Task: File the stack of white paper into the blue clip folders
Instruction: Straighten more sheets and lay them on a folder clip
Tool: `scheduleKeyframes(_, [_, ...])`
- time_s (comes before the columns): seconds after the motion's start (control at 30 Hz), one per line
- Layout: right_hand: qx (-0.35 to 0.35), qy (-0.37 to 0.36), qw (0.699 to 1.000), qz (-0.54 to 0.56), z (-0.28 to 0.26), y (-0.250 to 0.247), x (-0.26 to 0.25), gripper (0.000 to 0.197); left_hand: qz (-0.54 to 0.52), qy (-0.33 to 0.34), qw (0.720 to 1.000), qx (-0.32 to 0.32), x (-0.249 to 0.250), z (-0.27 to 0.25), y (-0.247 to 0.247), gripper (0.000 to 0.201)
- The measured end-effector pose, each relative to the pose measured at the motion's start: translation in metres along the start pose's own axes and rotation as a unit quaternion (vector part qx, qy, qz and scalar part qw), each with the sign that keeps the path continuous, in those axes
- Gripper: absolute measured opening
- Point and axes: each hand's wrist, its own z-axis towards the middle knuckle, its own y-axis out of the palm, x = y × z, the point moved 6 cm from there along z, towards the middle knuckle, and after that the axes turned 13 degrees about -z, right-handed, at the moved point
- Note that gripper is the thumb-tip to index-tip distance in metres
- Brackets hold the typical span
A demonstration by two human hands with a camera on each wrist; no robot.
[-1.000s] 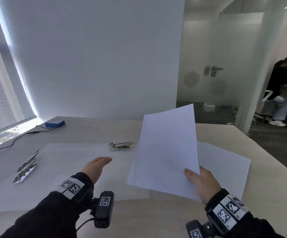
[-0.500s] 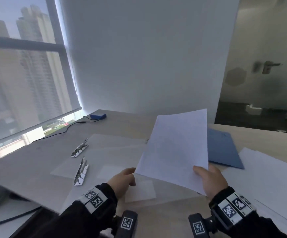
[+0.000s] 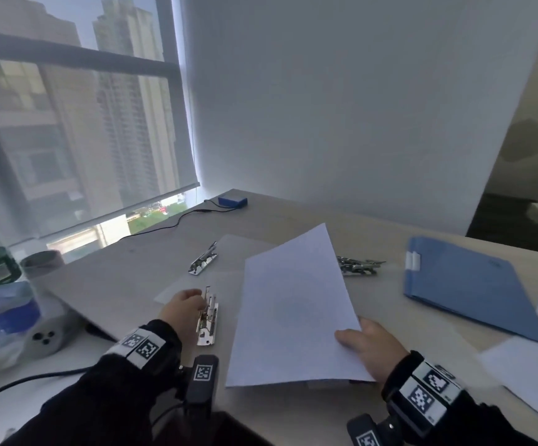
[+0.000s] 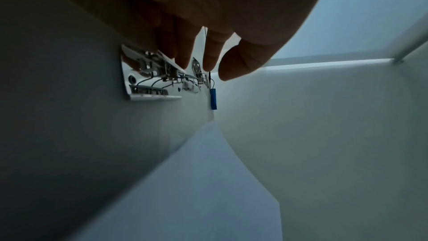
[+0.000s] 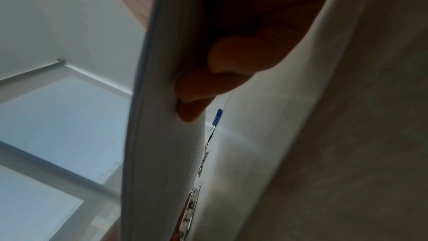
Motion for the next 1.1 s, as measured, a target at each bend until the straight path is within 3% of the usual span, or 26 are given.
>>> scheduleKeyframes(0.2, [-0.045,-0.006,0.999,0.018,0.008,0.036,-0.02,0.01,-0.022,-0.034,0.999,-0.029,-0.016,0.021,-0.005,0.034])
scheduleKeyframes(0.33, [-0.051,-0.009,0.999,0.012,0.015,0.051,-0.02,0.041,-0.047,-0.035,0.998,-0.039,-0.011,0.015,-0.003,0.025])
scheduleKeyframes(0.53, [-0.073,0.002,0.997,-0.021,0.017,0.058,-0.02,0.05,-0.043,-0.025,0.998,-0.032,-0.013,0.015,-0.004,0.021])
scheduleKeyframes(0.63, [-0.085,0.027,0.995,-0.051,0.015,0.051,-0.022,0.05,-0.025,-0.026,0.998,-0.042,-0.012,0.019,-0.002,0.032])
scheduleKeyframes(0.73, [-0.068,0.032,0.993,-0.087,0.017,0.037,-0.018,0.053,0.004,-0.038,0.998,-0.04,-0.005,0.018,0.0,0.002])
scheduleKeyframes(0.87, [-0.074,0.053,0.993,-0.071,0.019,0.03,-0.006,0.03,-0.02,-0.071,0.996,-0.051,-0.005,0.029,0.004,0.019])
scheduleKeyframes(0.97, [-0.088,0.05,0.993,-0.064,0.018,0.029,-0.004,0.037,-0.02,-0.081,0.996,-0.041,-0.005,0.037,0.005,0.004])
scheduleKeyframes(1.1, [-0.109,0.039,0.992,-0.058,0.018,0.031,-0.005,0.04,0.01,-0.067,0.996,-0.062,-0.004,0.045,0.01,0.029])
